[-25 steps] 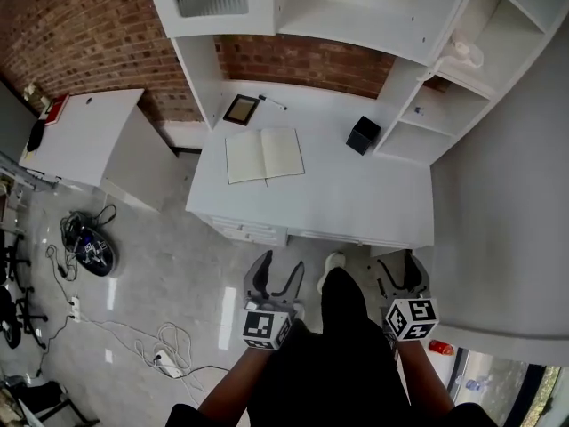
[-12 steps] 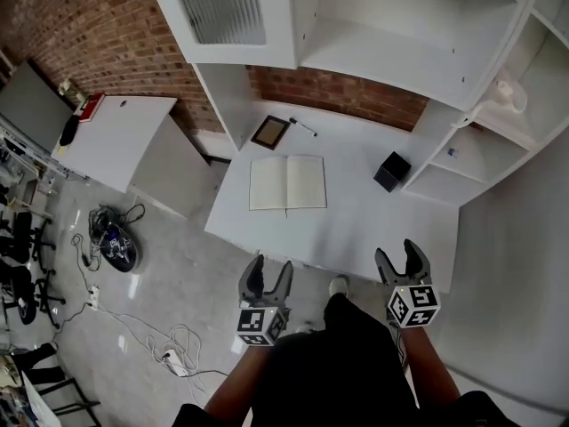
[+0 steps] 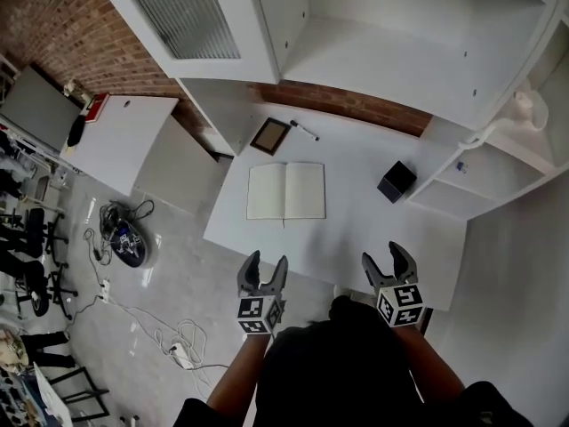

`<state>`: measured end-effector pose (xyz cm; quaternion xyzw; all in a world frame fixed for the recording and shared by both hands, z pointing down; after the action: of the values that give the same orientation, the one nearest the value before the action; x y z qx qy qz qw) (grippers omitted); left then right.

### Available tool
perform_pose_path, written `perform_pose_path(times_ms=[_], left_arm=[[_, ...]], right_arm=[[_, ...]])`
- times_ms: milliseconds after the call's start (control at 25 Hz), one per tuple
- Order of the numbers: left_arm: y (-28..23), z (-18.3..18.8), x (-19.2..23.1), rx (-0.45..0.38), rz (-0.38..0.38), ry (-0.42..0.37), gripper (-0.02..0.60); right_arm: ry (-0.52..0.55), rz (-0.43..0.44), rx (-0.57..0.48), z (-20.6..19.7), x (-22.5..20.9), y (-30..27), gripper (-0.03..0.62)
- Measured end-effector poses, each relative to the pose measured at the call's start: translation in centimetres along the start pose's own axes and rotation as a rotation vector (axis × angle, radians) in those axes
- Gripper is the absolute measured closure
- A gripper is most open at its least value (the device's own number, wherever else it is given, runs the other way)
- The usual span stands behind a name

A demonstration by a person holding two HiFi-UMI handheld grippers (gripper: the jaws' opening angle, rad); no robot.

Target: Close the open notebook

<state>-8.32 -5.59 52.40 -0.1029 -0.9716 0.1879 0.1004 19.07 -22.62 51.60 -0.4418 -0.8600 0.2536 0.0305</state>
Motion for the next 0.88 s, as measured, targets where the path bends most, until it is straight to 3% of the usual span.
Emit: perform_pose_path(times_ms=[360,520,680,880], left_arm=[[-6.4,-2.6,-0.6,0.174,0.026,-0.143,0.314],[-9.7,-3.1,-0.1,0.224,0.028,-0.261,0.314],[-13.7,-3.9,1.5,0.292,-0.036,-0.375,0.314],[-18.2,-5.6,3.1,0.397,-0.169,-0.55,0.314]], right_arm=[[0.057,0.14,0.079,-0.5,-1.9,-5.7,0.309],[0.066,0.164,0.107,-0.4,-1.7,-7.4,0.309],[0.063,0.136,0.137,-0.5,-0.5,-9.6,0.316],[0.031,0.074,0.193,-1.0,1.6,-13.6,0.315]])
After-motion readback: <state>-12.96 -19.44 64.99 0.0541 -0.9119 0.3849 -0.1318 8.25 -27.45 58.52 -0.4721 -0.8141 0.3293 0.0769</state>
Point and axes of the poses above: the fingertips, and each gripper's own axes: y backward along the fingers, x to its left, z out of its top, the point moved 9 cm from there along y, backward along the fingers
